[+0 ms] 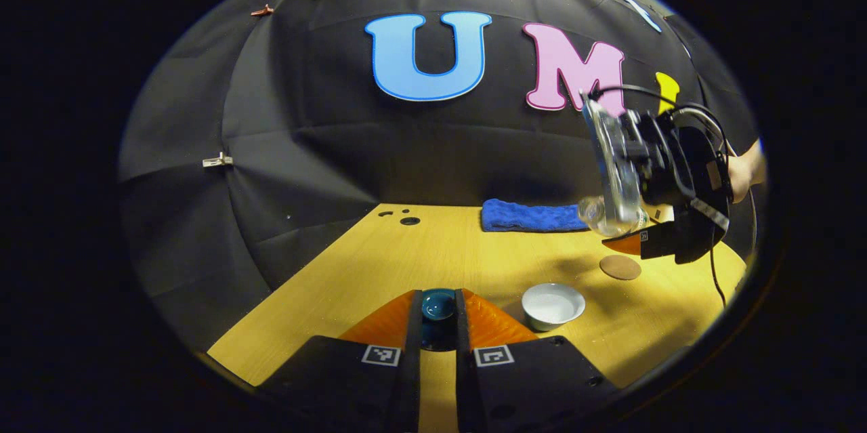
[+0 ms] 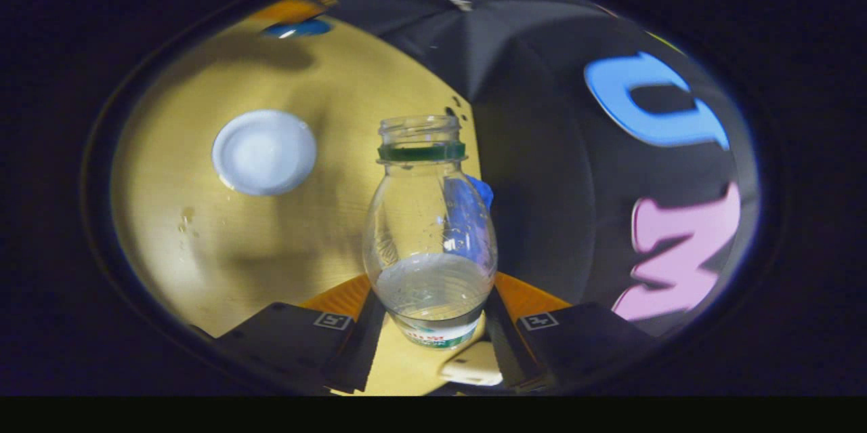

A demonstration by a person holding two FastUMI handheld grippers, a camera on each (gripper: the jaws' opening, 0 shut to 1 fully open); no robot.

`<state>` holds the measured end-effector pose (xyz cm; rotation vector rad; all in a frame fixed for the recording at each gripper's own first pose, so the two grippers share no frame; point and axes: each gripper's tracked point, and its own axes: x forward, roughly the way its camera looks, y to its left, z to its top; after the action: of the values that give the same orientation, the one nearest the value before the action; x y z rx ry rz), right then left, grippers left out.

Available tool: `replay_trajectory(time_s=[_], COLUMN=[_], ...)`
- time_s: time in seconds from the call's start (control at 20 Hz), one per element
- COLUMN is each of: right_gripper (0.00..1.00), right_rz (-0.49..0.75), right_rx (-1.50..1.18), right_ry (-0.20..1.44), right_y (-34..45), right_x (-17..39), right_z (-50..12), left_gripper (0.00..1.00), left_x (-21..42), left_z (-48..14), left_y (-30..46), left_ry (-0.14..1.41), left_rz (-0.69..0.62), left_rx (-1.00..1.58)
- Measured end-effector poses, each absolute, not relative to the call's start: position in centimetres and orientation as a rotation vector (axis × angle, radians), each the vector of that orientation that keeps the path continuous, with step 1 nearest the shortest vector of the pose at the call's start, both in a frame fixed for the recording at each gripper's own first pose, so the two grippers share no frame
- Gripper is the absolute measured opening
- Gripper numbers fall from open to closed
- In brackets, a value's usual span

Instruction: Open the teacup lid with one hand, grasp the water bottle and pour water into the teacup with the other hand; after pouring, place the water bottle on the coaster and then close the teacup lid.

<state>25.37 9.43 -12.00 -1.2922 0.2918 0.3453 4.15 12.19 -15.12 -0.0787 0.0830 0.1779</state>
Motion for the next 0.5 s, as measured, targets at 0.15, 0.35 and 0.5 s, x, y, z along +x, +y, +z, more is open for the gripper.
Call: replay_trajectory(time_s=[0.15,0.35,0.5], right_gripper=[0.74,0.75,0.75], right_rz=[0.301,0.303,0.285], right_rx=[-1.014,-0.677,-0.435], right_ry=[0.382,0.429,0.416], right_y=[8.1,7.6,7.6], right_x=[26.4,27.2,27.8], right_z=[-13.1,-14.6,-15.5], left_gripper=[0.29,0.25,0.29], left_x=[5.0,6.3,7.8], left_z=[-15.0,-14.2,-13.3], left_y=[10.2,7.6,6.4], left_ry=[0.091,0.077,0.053], left_rz=[0.149,0.11,0.102], left_rx=[-0.076,-0.056,-0.049])
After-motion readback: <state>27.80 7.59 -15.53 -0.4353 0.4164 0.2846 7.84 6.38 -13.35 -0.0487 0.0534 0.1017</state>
